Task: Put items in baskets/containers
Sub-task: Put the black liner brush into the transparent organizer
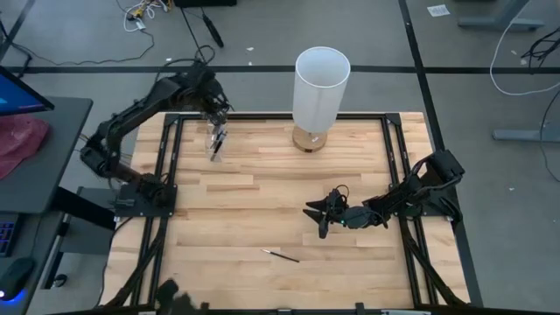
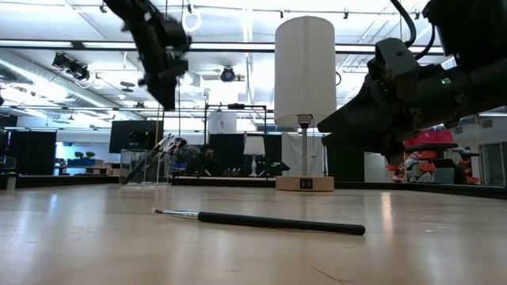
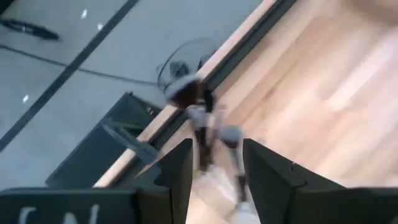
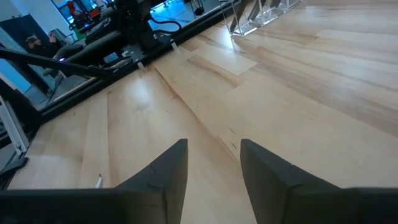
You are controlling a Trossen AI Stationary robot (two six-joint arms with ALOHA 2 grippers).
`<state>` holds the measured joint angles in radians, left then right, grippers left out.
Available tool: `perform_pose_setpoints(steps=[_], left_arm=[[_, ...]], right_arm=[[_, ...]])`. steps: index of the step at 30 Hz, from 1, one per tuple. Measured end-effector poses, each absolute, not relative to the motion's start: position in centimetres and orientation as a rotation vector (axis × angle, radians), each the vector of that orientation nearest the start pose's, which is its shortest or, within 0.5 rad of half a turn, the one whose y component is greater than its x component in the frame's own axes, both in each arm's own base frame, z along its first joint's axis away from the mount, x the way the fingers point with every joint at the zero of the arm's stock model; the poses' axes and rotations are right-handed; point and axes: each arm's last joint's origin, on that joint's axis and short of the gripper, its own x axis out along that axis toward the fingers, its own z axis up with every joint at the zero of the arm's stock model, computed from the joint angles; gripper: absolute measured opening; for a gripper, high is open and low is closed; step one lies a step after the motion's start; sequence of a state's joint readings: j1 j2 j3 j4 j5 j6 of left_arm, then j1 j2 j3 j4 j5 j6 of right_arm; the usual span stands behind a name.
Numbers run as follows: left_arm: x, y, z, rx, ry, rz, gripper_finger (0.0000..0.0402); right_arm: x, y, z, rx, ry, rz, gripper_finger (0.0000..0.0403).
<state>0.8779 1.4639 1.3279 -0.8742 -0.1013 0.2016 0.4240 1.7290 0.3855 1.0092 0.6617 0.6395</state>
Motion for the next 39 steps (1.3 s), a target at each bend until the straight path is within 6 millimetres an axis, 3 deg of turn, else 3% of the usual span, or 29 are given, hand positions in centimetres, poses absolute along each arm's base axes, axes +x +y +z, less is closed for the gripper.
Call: perform_pose_setpoints(steps=[3, 7, 14, 20, 29, 34, 39], left_arm=[[18.4, 19.5, 32.5, -0.229, 0.966, 0.735, 0.0134], [18.4, 14.0, 32.5, -0.184, 0.83, 0.622, 0.012], [18.3, 5.4, 27.0, -0.17, 0.563, 0.347, 0.01], [18.5, -0.3, 22.1, -0.151, 0.39, 0.13, 0.0084], [18.4, -5.6, 19.1, -0.156, 0.286, 0.177, 0.0062], [19.0, -7.1, 18.2, -0.132, 0.24, 0.221, 0.0056], [20.1, -7.7, 16.9, -0.129, 0.237, 0.229, 0.0055]], right_arm=[[24.5, 9.1, 10.9, 0.463, 0.201, -0.313, 0.015], [24.7, 9.4, 11.0, 0.462, 0.206, -0.289, 0.015], [27.3, 11.9, 11.7, 0.43, 0.2, -0.176, 0.015], [30.8, 14.4, 11.9, 0.311, 0.245, 0.001, 0.0162], [33.6, 16.4, 12.6, 0.117, 0.529, 0.041, 0.0232], [33.5, 18.3, 10.4, 0.029, 0.538, 0.096, 0.0237], [33.5, 19.0, 7.7, 0.022, 0.587, 0.046, 0.0223]])
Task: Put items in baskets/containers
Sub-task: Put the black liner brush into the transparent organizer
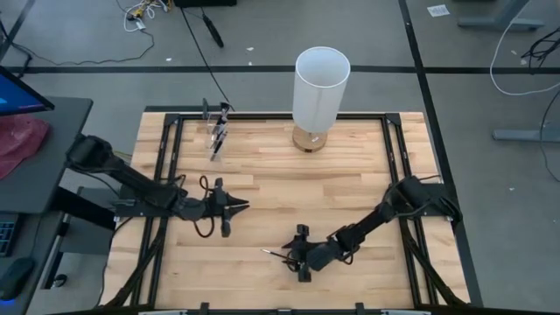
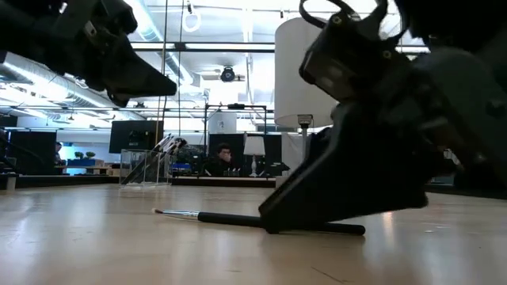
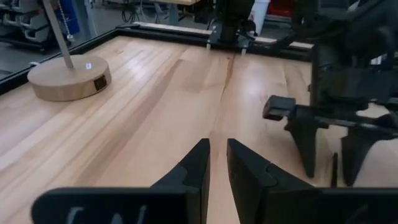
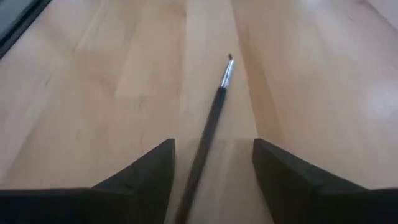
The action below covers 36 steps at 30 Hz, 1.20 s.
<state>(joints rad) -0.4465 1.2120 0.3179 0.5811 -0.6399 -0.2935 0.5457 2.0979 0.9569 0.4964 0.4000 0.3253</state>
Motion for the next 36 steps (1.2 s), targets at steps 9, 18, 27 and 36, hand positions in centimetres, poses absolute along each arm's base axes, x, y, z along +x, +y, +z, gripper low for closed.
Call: perform_pose_setpoints(steps=[9, 18, 27, 36], left_arm=[[20.9, -8.5, 15.6, -0.15, 0.225, 0.213, 0.0055], [20.8, -9.3, 15.9, -0.167, 0.192, 0.176, 0.0055], [20.8, -9.3, 15.8, -0.164, 0.193, 0.176, 0.0055], [20.8, -9.3, 15.8, -0.164, 0.193, 0.176, 0.0055]], right_arm=[[33.3, 19.4, 5.2, 0.026, 0.617, -0.082, 0.0161], [33.4, 19.2, 4.2, -0.003, 0.569, -0.181, 0.0073], [34.3, 17.9, 4.3, 0.062, 0.546, -0.182, 0.0132], [34.4, 17.5, 4.2, 0.022, 0.564, -0.202, 0.01]])
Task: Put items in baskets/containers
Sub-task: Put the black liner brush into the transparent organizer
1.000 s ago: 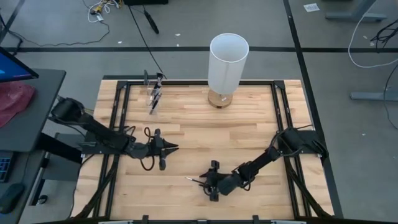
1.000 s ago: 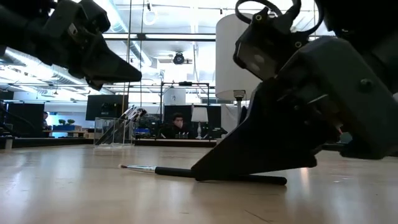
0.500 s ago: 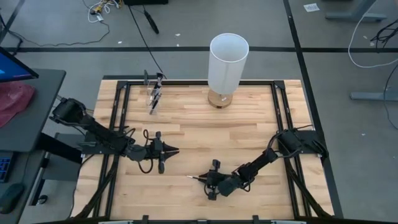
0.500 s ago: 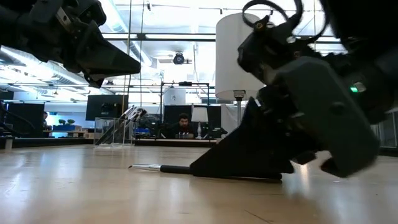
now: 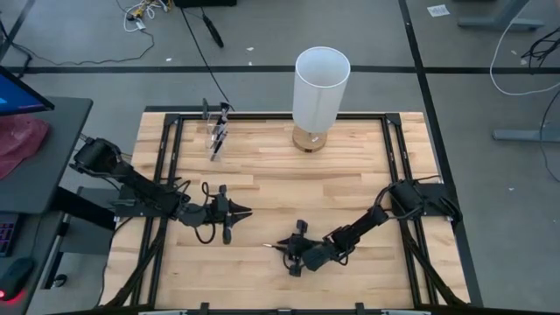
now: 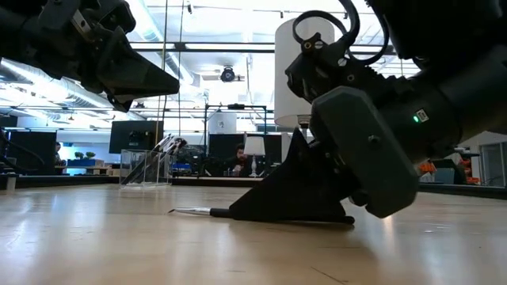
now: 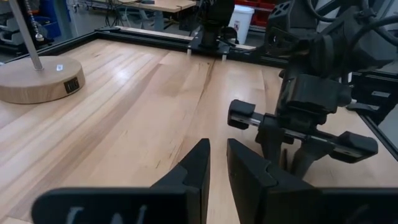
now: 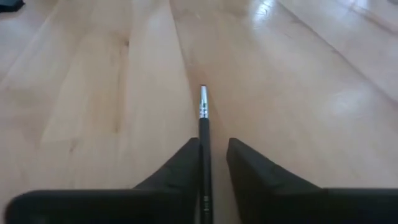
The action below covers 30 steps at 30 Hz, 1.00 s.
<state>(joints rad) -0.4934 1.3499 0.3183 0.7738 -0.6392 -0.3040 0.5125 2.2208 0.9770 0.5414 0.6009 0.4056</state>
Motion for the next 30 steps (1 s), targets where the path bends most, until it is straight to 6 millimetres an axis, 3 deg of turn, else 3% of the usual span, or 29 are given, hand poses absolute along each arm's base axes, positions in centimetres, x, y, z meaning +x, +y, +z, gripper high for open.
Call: perform_pose_setpoints(steps=[7, 13, 22, 25, 30], left_arm=[[20.8, -9.3, 15.8, -0.164, 0.194, 0.173, 0.0055], [20.8, -9.4, 15.7, -0.167, 0.216, 0.114, 0.0055], [20.4, -10.1, 15.0, -0.162, 0.297, 0.046, 0.0055], [20.3, -10.5, 14.9, -0.155, 0.299, 0.026, 0.0055], [20.7, -11.3, 13.7, -0.158, 0.288, 0.003, 0.0055]], right_arm=[[34.3, 17.4, 4.1, -0.013, 0.589, -0.189, 0.0014], [34.2, 17.4, 4.4, 0.015, 0.602, -0.186, 0.0009], [32.7, 17.6, 7.3, -0.019, 0.617, -0.279, 0.0004], [31.8, 17.4, 8.0, 0.02, 0.541, -0.321, 0.0003], [30.2, 17.1, 9.8, 0.187, 0.236, -0.267, 0.0001]])
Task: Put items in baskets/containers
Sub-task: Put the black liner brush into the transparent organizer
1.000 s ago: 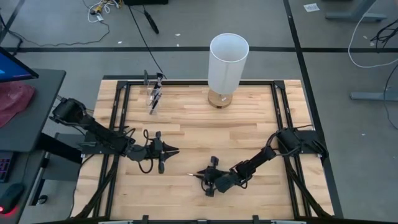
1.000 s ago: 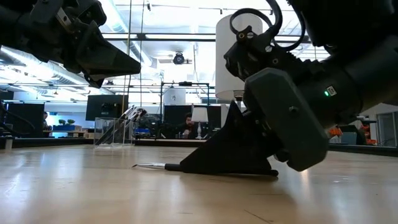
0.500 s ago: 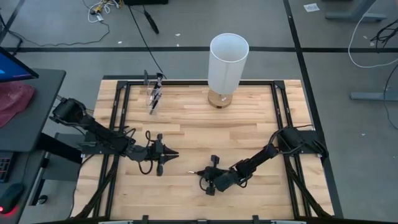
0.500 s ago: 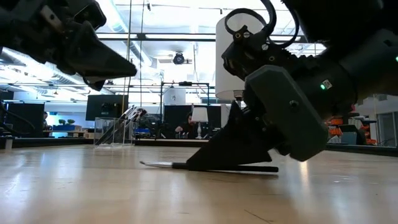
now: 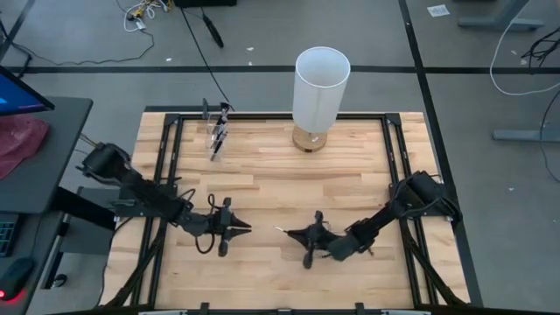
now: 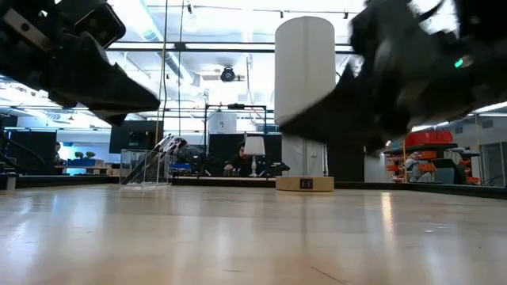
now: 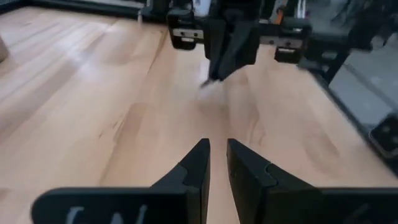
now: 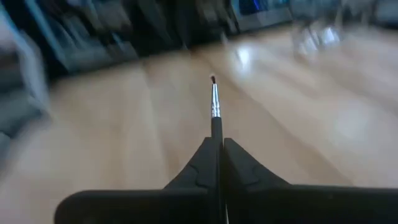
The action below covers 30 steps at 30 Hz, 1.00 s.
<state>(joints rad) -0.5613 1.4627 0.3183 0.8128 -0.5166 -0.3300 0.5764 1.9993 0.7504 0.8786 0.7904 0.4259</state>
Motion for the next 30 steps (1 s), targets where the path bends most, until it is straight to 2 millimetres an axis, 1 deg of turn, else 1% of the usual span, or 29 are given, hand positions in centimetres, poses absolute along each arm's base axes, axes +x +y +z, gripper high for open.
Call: perform_pose_setpoints(steps=[4, 6, 8, 11, 15, 18, 20, 22, 24, 30], left_arm=[[21.6, -11.7, 12.6, -0.181, 0.221, -0.004, 0.0055], [22.2, -11.9, 12.3, -0.178, 0.16, -0.012, 0.0057], [23.1, -12.0, 12.2, -0.163, 0.103, -0.03, 0.0069], [25.0, -12.4, 12.9, -0.148, -0.005, -0.066, 0.0108], [27.4, -12.8, 14.5, -0.099, -0.118, -0.128, 0.0176], [28.5, -12.9, 15.6, -0.085, -0.168, -0.144, 0.0219], [28.8, -13.0, 16.0, -0.074, -0.187, -0.14, 0.0234], [29.0, -13.1, 16.3, -0.066, -0.202, -0.139, 0.0237], [29.0, -13.1, 16.5, -0.068, -0.222, -0.139, 0.0228], [28.9, -13.1, 17.0, -0.084, -0.271, -0.139, 0.0165]], right_arm=[[29.3, 16.7, 11.9, 0.257, -0.004, -0.172, 0.0001], [29.1, 16.6, 12.7, 0.245, -0.077, -0.132, 0.0001], [29.1, 16.6, 13.3, 0.228, -0.12, -0.092, 0.0001], [29.5, 16.8, 13.7, 0.215, -0.14, -0.065, 0.0001], [30.4, 17.1, 14.5, 0.215, -0.162, -0.044, 0.0001], [30.6, 17.4, 14.9, 0.199, -0.182, -0.013, 0.0001], [30.6, 17.5, 15.1, 0.19, -0.191, -0.009, 0.0001], [30.6, 17.5, 15.1, 0.189, -0.194, -0.009, 0.0002], [30.6, 17.5, 15.1, 0.19, -0.195, -0.009, 0.0002], [30.6, 17.5, 15.2, 0.185, -0.201, -0.01, 0.0003]])
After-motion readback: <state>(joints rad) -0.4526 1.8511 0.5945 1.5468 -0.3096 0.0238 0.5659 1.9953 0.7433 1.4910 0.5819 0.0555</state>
